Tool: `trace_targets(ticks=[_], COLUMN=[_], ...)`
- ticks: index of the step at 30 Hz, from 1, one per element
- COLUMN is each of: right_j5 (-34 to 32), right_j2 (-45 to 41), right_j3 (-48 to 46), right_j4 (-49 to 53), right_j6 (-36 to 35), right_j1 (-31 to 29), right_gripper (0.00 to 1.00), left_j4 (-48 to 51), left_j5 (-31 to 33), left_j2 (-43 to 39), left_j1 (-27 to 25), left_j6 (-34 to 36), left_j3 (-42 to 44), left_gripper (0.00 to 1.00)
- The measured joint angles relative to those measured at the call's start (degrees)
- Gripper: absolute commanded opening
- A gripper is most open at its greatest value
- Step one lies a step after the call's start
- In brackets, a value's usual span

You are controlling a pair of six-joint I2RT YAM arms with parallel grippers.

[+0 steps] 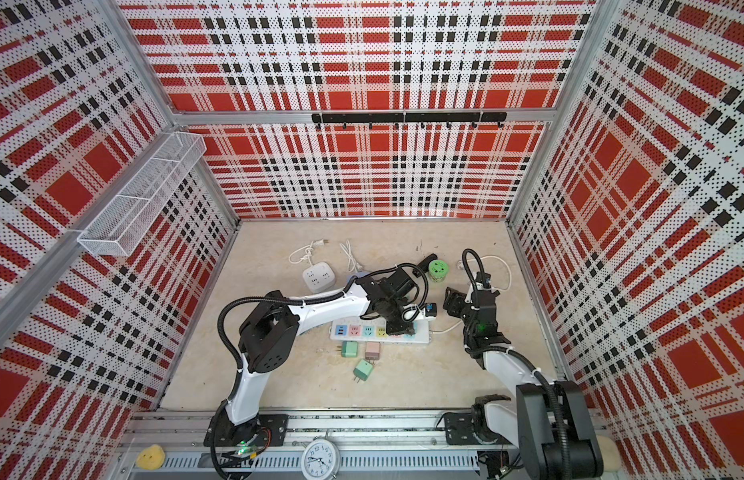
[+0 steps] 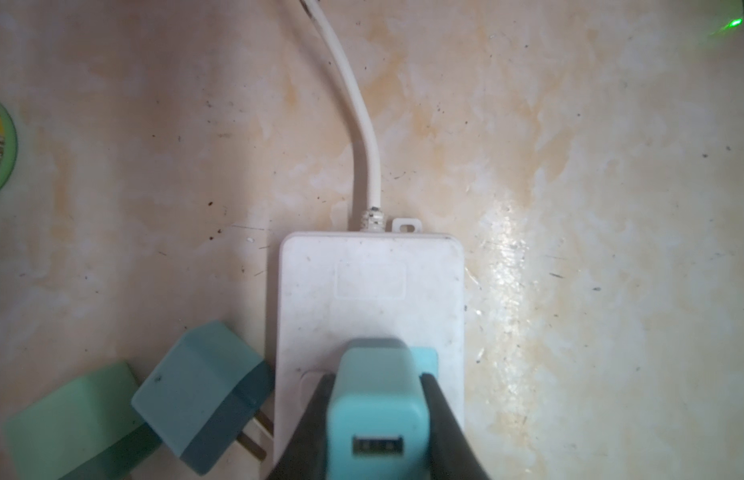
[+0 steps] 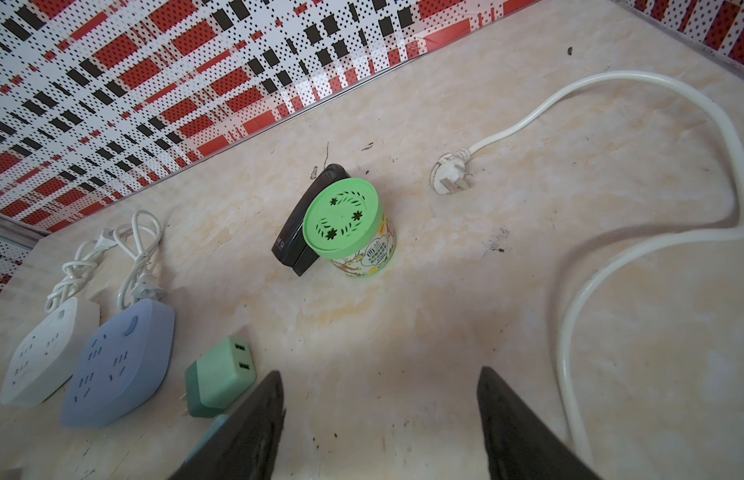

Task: Insert the plug
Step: 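Lower the teal adapter into the strip socket and open the left gripper, then raise the left gripper away while the right gripper moves toward loose teal adapters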

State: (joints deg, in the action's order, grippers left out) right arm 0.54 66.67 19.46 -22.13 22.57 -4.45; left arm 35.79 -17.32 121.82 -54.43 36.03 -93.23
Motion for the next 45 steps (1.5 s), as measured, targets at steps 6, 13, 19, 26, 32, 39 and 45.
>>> trace_targets(ticks=[6, 13, 19, 26, 32, 39, 45], right_j5=[-0.20, -0.26, -1.55, -4.44, -1.11, 5.27, 4.92], right_j2=[-0.02, -0.74, -4.11, -4.39, -0.35, 1.81, -0.07], right_j3=[-0.09, -0.11, -0.46, 0.31, 6.93, 14.75, 19.54], right_j4=[-0.04, -0.17, 0.42, 4.20, 12.59, 21.31, 32.37], right_j6=[0.04, 0.22, 1.05, 1.53, 3.63, 6.82, 10.88], right_j1=[0.02, 0.02, 0.04, 0.09, 0.26, -5.01, -9.42], right_gripper=[0.75, 0.89, 1.00, 1.00, 0.89, 0.90, 1.00], left_j4=[-1.05, -0.74, -3.15, -17.84, -26.60, -35.76, -41.81], left_j5=[-0.63, -2.69, -2.73, 2.86, 7.52, 9.64, 22.08], left_j2=[0.11, -0.70, -9.97, -33.35, -48.89, -62.86, -73.05], left_j1=[-0.17, -0.35, 0.35, 2.01, 10.49, 25.62, 25.79], left_j6=[0.50, 0.63, -1.42, -11.89, -28.30, -45.35, -50.97], left_j3=[1.70, 1.99, 6.16, 23.56, 40.02, 61.77, 72.02], left_gripper=[0.99, 0.99, 0.99, 0.99, 0.99, 0.99, 0.99])
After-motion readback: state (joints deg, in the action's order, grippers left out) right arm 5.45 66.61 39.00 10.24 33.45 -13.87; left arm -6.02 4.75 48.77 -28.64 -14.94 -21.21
